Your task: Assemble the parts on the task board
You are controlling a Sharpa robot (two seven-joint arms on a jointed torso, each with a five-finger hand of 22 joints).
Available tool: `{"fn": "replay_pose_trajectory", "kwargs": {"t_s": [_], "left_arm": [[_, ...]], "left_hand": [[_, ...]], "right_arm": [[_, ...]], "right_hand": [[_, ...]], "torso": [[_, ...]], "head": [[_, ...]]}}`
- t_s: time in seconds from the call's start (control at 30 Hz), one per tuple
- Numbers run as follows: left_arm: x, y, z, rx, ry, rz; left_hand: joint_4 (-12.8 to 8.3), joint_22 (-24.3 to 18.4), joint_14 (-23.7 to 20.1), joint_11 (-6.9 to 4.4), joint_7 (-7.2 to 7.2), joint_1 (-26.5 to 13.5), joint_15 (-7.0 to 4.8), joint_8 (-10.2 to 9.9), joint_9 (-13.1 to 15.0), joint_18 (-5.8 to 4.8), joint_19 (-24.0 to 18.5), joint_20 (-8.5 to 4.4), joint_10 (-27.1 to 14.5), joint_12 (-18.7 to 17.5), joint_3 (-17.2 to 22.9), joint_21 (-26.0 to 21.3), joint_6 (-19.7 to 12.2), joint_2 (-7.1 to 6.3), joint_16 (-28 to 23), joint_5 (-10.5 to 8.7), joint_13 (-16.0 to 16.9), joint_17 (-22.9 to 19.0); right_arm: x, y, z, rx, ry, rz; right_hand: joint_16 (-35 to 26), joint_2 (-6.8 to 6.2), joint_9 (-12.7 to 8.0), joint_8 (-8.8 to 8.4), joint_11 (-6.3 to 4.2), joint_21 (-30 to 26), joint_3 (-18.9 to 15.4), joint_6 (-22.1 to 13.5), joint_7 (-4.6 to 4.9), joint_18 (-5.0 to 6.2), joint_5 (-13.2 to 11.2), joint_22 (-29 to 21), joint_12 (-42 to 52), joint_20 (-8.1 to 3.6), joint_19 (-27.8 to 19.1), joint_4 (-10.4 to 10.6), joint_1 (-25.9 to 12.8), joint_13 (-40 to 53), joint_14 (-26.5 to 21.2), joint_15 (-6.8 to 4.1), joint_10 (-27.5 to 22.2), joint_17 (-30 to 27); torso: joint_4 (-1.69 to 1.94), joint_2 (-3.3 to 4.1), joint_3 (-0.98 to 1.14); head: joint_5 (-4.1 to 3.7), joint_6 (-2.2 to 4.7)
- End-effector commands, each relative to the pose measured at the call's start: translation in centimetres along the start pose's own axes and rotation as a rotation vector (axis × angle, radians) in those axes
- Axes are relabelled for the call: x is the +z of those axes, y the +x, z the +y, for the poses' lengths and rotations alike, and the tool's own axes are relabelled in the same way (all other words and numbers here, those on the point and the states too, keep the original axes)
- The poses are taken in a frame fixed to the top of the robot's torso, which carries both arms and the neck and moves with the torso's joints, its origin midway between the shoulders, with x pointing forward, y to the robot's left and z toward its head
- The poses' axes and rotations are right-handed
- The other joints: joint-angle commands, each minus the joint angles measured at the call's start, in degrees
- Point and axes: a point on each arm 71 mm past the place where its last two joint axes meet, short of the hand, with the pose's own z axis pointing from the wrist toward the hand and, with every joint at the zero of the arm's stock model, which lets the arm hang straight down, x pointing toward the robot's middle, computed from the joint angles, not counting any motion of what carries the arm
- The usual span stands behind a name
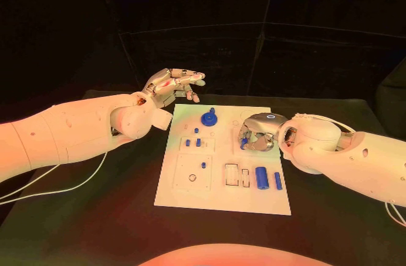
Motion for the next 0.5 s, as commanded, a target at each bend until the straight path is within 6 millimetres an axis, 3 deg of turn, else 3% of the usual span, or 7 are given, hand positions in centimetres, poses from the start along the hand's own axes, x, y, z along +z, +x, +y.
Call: {"fn": "replay_pose_trajectory", "kwargs": {"t_s": [0.03, 0.27, 0.4, 0.5], "left_arm": [[0.0, 0.1, -0.1, 0.01, 0.005, 0.021], [0.0, 0.1, -0.1, 0.017, 0.003, 0.024], [0.0, 0.1, -0.1, 0.02, 0.002, 0.027], [0.0, 0.1, -0.1, 0.021, 0.001, 0.028]], "left_hand": [[0.0, -0.1, -0.4, 0.11, 0.08, 0.0, -0.16, 0.1, -0.1, 0.26, 0.4, -0.07, -0.3, 0.2, -0.5, -0.2, -0.5, 0.29, -0.2, 0.04, 0.0, -0.1], [0.0, -0.1, -0.4, 0.11, 0.08, 0.0, -0.16, 0.1, -0.1, 0.26, 0.4, -0.07, -0.3, 0.2, -0.5, -0.2, -0.5, 0.29, -0.2, 0.04, 0.0, -0.1], [0.0, -0.1, -0.4, 0.11, 0.08, 0.0, -0.16, 0.1, -0.1, 0.26, 0.4, -0.07, -0.3, 0.2, -0.5, -0.2, -0.5, 0.29, -0.2, 0.04, 0.0, -0.1], [0.0, -0.1, -0.4, 0.11, 0.08, 0.0, -0.16, 0.1, -0.1, 0.26, 0.4, -0.07, -0.3, 0.2, -0.5, -0.2, -0.5, 0.29, -0.2, 0.04, 0.0, -0.1]], "right_arm": [[-0.1, -0.3, 0.1, -0.039, -0.002, -0.045], [-1.0, -1.8, 0.9, 0.048, -0.09, -0.249], [-1.6, -2.2, 1.0, 0.074, -0.107, -0.301], [-2.1, -2.4, 1.1, 0.09, -0.116, -0.328]], "right_hand": [[0.4, 0.41, 0.2, 0.69, -0.22, 0.7, 1.2, 1.1, -0.06, -0.47, -0.5, 0.6, 0.2, -0.1, 0.7, -0.6, 1.1, 0.3, 1.3, -0.5, 1.3, 0.1], [0.5, 0.42, 0.5, 1.51, -0.63, 1.3, 3.4, 2.8, -0.19, -0.6, -1.3, 1.4, 0.9, -0.49, 0.9, -2.0, 2.0, 1.0, 1.2, -0.83, 3.4, 0.0], [0.5, 0.33, 0.5, 1.51, -0.61, 1.4, 3.5, 2.8, -0.16, -0.63, -1.4, 1.6, 0.9, -0.51, 1.0, -2.1, 2.0, 1.1, 1.2, -0.83, 3.5, 0.0], [0.6, 0.27, 0.5, 1.5, -0.6, 1.4, 3.6, 2.8, -0.14, -0.63, -1.4, 1.6, 0.9, -0.51, 1.0, -2.2, 2.0, 1.1, 1.2, -0.83, 3.5, 0.0]], "torso": [[-0.1, 0.01, 0.01], [-0.04, -0.05, 0.03], [0.05, -0.11, -0.11], [0.04, -0.05, -0.1]], "head": [[0.05, -0.07], [0.04, 0.05], [-0.07, 0.14], [0.0, 0.36]]}}
